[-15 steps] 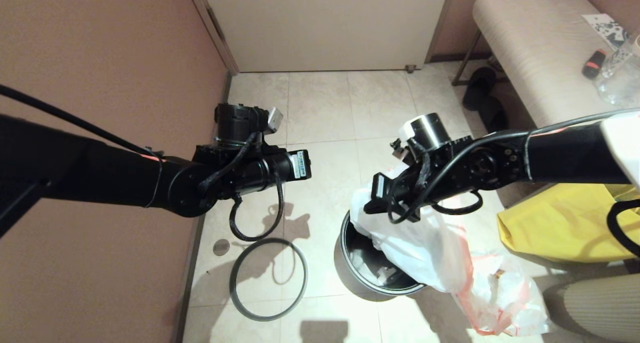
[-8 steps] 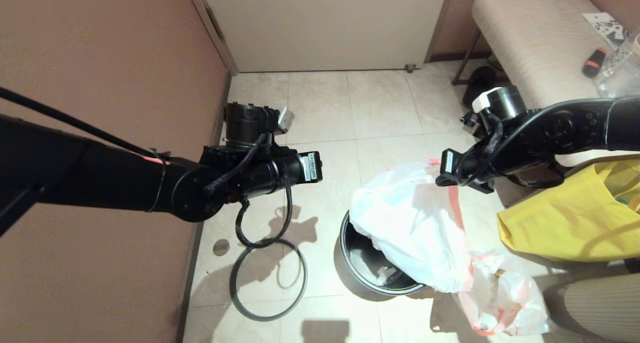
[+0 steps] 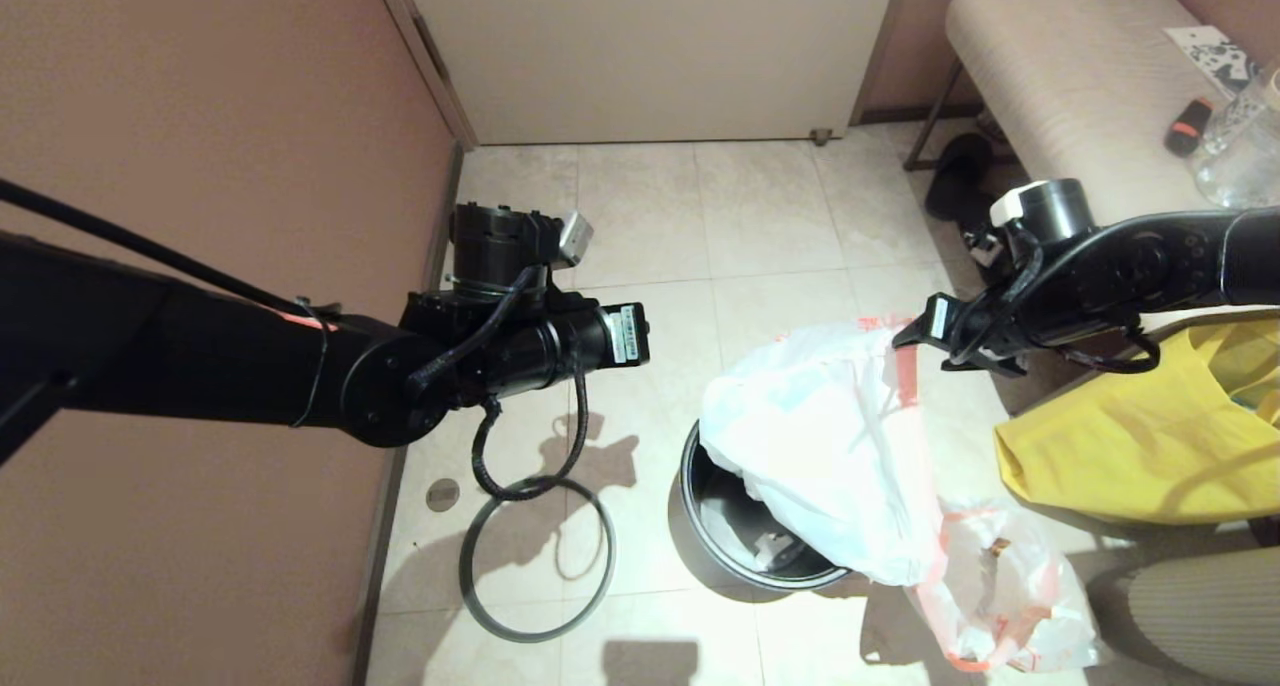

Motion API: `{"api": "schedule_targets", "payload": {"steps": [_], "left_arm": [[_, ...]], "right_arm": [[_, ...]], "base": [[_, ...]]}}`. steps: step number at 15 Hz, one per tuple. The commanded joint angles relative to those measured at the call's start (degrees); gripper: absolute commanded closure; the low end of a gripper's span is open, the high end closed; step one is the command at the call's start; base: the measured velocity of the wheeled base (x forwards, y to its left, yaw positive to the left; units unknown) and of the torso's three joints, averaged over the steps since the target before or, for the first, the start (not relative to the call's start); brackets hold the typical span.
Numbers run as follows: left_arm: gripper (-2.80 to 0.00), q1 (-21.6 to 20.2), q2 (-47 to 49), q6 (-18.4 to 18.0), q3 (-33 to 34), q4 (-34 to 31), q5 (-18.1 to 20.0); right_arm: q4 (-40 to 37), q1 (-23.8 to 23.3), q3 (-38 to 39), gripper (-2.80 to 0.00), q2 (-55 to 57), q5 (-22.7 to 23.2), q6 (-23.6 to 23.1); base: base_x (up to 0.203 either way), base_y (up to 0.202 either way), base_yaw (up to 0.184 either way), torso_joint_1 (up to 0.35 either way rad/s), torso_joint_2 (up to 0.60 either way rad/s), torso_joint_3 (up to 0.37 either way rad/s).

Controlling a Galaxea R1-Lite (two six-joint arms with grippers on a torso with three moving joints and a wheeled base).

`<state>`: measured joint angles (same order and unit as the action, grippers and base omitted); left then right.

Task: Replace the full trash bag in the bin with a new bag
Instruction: Put the new garbage bag on the trash can

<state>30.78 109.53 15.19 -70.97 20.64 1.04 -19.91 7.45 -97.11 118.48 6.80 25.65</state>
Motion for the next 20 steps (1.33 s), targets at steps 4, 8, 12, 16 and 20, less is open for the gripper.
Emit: {"api": "schedule_targets", "payload": {"steps": [4,8,12,16,20], "left_arm": [[0.00,0.2,-0.6,0.1,0.0,0.1,-0.1],[0.00,0.6,-1.0,0.1,0.3,0.3,-0.1],[0.00,0.6,-1.1,0.1,0.4,0.3,-0.1],[0.00,4.3,-3.3,1.1,0.7,-4.3,0.0],[0.00,11.9,-8.6,9.2,2.5,-14.1,8.0]], "right_arm": [[8.0,-0.5,5.0,-2.80,3.0,5.5,-0.5],[24.6,-0.4,14.4,-2.80,3.4,10.2,-2.6],[34.2,1.3,20.6,0.00,1.7,13.7,-2.7],[34.0,3.2,21.4,0.00,-1.7,14.2,-1.3],[34.0,5.5,20.3,0.00,-3.7,18.8,7.3]], "base": [[0.000,0.000,0.000,0.000,0.00,0.000],[0.000,0.000,0.000,0.000,0.00,0.000],[0.000,0.000,0.000,0.000,0.00,0.000],[0.000,0.000,0.000,0.000,0.00,0.000],[0.000,0.000,0.000,0.000,0.00,0.000]]}}
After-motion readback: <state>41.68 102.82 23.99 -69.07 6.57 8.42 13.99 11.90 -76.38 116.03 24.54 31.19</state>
